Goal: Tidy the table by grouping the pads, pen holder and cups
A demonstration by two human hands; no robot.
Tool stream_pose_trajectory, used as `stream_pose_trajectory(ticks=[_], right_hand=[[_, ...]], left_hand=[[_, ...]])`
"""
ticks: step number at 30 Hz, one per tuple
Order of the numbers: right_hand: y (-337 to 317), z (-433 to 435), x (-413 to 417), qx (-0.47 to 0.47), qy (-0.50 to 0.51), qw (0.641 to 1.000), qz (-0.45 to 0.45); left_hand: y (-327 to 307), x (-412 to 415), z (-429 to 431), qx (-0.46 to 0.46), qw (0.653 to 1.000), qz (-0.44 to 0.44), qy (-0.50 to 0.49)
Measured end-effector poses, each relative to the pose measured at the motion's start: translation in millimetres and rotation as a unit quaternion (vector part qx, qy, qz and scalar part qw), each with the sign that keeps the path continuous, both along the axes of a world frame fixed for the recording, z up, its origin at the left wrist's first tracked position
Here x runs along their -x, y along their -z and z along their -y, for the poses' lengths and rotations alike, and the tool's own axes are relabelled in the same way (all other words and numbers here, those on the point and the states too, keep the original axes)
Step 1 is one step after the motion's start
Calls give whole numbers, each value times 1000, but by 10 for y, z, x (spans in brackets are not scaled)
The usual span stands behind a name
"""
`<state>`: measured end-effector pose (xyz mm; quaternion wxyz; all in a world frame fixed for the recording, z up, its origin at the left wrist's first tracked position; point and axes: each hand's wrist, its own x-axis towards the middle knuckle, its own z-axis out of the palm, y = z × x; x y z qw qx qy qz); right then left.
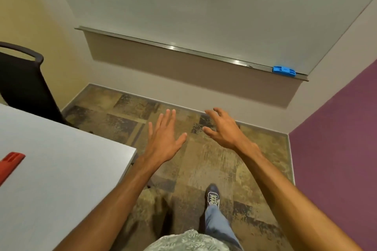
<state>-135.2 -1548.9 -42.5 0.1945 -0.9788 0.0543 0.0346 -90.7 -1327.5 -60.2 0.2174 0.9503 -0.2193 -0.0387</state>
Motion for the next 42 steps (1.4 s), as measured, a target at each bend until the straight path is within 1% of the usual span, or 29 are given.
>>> stream_pose_trajectory(ticks=[4, 9, 13, 17, 23, 27, 30, 35, 42], right_hand=[[83, 322, -830, -8, -54, 999, -4], [81, 651, -1825, 1, -150, 989, -14], [28, 710, -2523, 6, -226, 974, -21], [29, 614, -3114, 6, -293, 956, -16], [127, 216, -3982, 0, -365, 931, -18], [170, -150, -4615, -4, -396, 918, -16], [164, -493, -5124, -8, -422, 906, -10], [14, -1157, -5975, -6, -452, 892, -16], [-208, -2057, -6948, -13, -488, 873, 1]], left_hand=[[53, -589, 253, -4, 998, 6, -60], [76, -1187, 659, 27, 986, -20, -164], [40, -1589, 840, 30, 972, -17, -233], [7, -1937, 817, 22, 957, -12, -289], [44, -2458, 560, 14, 933, 6, -360], [122, -2955, 269, -9, 918, 7, -397], [149, -3370, -9, 0, 904, 14, -427], [12, -4110, -560, -11, 876, 40, -481], [-182, -4982, -1384, -17, 852, 66, -519]])
